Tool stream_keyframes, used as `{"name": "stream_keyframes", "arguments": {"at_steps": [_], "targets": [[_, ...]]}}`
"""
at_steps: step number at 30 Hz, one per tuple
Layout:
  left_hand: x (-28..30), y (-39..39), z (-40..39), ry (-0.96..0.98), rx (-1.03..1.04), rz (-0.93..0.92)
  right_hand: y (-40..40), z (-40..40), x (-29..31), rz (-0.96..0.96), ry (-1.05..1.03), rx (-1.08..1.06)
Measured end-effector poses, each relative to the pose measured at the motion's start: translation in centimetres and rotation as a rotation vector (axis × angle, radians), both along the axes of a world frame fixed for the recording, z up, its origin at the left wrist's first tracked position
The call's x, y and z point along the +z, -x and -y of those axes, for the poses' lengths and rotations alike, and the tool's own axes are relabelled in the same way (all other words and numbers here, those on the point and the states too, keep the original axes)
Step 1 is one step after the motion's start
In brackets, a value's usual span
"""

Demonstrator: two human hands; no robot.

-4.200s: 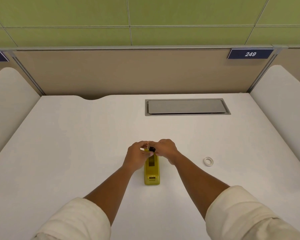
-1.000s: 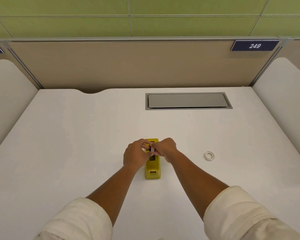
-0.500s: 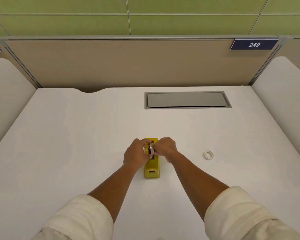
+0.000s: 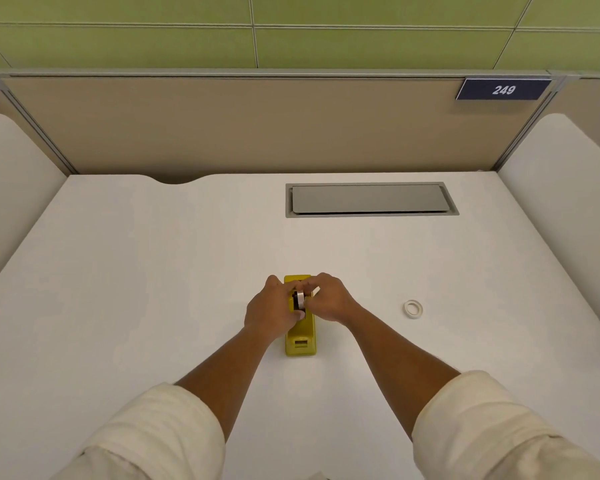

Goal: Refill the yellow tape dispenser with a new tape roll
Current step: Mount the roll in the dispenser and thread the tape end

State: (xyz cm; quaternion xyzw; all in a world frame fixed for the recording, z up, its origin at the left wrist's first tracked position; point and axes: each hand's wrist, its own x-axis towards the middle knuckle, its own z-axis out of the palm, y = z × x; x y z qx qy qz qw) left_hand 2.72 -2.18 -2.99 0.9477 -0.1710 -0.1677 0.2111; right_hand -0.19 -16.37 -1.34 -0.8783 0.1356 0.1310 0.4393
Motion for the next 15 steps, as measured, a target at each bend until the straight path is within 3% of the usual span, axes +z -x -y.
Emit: {"name": "stream_keyframes", "arguments": {"at_steps": [15], "targets": [[0.33, 0.11, 0.51, -0.068, 0.011, 0.036, 0.36, 0.00, -0.78, 0.167, 0.376, 0.191]]}}
